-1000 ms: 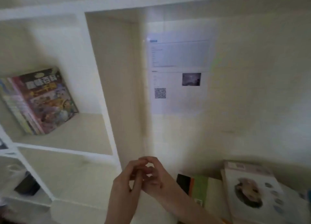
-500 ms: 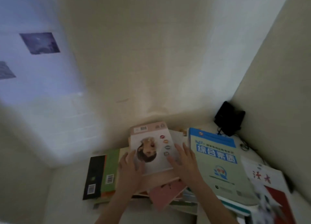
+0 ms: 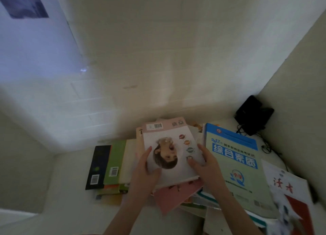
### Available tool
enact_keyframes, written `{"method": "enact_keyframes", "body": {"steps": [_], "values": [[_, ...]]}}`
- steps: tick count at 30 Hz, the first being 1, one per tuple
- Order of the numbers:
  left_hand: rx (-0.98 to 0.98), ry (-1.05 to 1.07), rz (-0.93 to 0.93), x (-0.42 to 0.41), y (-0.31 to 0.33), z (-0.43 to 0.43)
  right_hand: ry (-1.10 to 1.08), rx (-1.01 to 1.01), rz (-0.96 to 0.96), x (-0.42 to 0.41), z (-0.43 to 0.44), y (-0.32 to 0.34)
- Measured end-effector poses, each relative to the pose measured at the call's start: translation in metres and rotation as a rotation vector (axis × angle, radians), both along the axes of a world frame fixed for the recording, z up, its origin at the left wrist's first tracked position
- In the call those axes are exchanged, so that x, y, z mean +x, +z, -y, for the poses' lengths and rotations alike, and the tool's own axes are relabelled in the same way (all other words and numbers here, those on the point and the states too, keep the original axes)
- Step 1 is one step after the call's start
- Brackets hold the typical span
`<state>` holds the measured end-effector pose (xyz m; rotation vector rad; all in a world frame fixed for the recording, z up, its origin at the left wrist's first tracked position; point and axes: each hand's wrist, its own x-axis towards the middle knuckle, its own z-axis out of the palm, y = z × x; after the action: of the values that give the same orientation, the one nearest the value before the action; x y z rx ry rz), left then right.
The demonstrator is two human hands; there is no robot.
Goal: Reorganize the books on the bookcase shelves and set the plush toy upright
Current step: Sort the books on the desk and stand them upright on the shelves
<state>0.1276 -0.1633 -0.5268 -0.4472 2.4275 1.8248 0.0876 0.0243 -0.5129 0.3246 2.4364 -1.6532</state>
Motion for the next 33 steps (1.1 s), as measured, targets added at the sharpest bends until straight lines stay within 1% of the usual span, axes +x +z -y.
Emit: {"method": "enact_keyframes", "body": {"steps": [2,3,4,6,7,8,9,10,11,12,13,16,18,19,21,22,24,26,27,28,29,30,33], "values": [[0.103,0.027,-0.064,-0.001,0.013,0.0,-0.021,0.002,-0.017,-0.001,-0.012,0.012],[0.102,0.037,-0.107,-0.002,0.019,0.003,-0.026,-0.052,-0.017,-0.003,-0.018,0.022],[0.091,0.032,-0.155,-0.002,0.022,0.008,-0.03,-0.16,0.0,-0.004,-0.022,0.035],[0.025,0.008,-0.246,-0.003,0.03,0.015,-0.011,-0.448,0.016,-0.005,-0.035,0.062],[-0.021,0.017,-0.278,-0.004,0.035,0.017,0.041,-0.581,-0.006,-0.005,-0.039,0.075],[-0.052,0.047,-0.301,-0.006,0.044,0.018,0.145,-0.669,-0.059,-0.005,-0.043,0.089],[-0.064,0.104,-0.336,-0.009,0.052,0.019,0.258,-0.686,-0.114,-0.004,-0.042,0.101],[-0.057,0.168,-0.383,-0.014,0.059,0.021,0.367,-0.621,-0.16,-0.004,-0.04,0.108],[-0.042,0.22,-0.422,-0.018,0.066,0.024,0.448,-0.515,-0.205,-0.004,-0.036,0.114],[-0.03,0.265,-0.448,-0.022,0.073,0.026,0.485,-0.406,-0.276,-0.006,-0.033,0.115],[-0.01,0.283,-0.474,-0.025,0.082,0.027,0.459,-0.317,-0.347,-0.008,-0.027,0.122],[0.074,0.269,-0.554,-0.034,0.109,0.02,0.17,-0.13,-0.591,-0.017,-0.011,0.148],[0.14,0.282,-0.587,-0.04,0.128,0.013,0.094,-0.109,-0.671,-0.029,-0.006,0.165],[0.162,0.292,-0.567,-0.045,0.132,0.011,0.082,-0.138,-0.647,-0.039,-0.005,0.166],[0.142,0.316,-0.471,-0.058,0.125,0.012,0.079,-0.157,-0.499,-0.063,-0.001,0.154],[0.132,0.321,-0.396,-0.066,0.114,0.014,0.092,-0.089,-0.4,-0.076,0.001,0.139],[0.114,0.296,-0.187,-0.075,0.082,0.025,0.173,0.083,-0.146,-0.093,0.004,0.097],[0.084,0.231,0.045,-0.071,0.043,0.037,0.223,0.136,0.129,-0.091,0.006,0.044],[0.091,0.211,0.132,-0.064,0.024,0.041,0.261,0.213,0.202,-0.083,0.007,0.021],[0.11,0.203,0.182,-0.054,0.011,0.044,0.313,0.339,0.185,-0.075,0.007,0.004],[0.13,0.217,0.188,-0.044,0.002,0.046,0.355,0.437,0.149,-0.07,0.008,-0.007],[0.14,0.245,0.167,-0.037,-0.005,0.049,0.361,0.481,0.122,-0.067,0.009,-0.011],[0.177,0.311,0.048,-0.025,-0.006,0.057,0.333,0.498,0.164,-0.073,0.017,-0.01]]}}
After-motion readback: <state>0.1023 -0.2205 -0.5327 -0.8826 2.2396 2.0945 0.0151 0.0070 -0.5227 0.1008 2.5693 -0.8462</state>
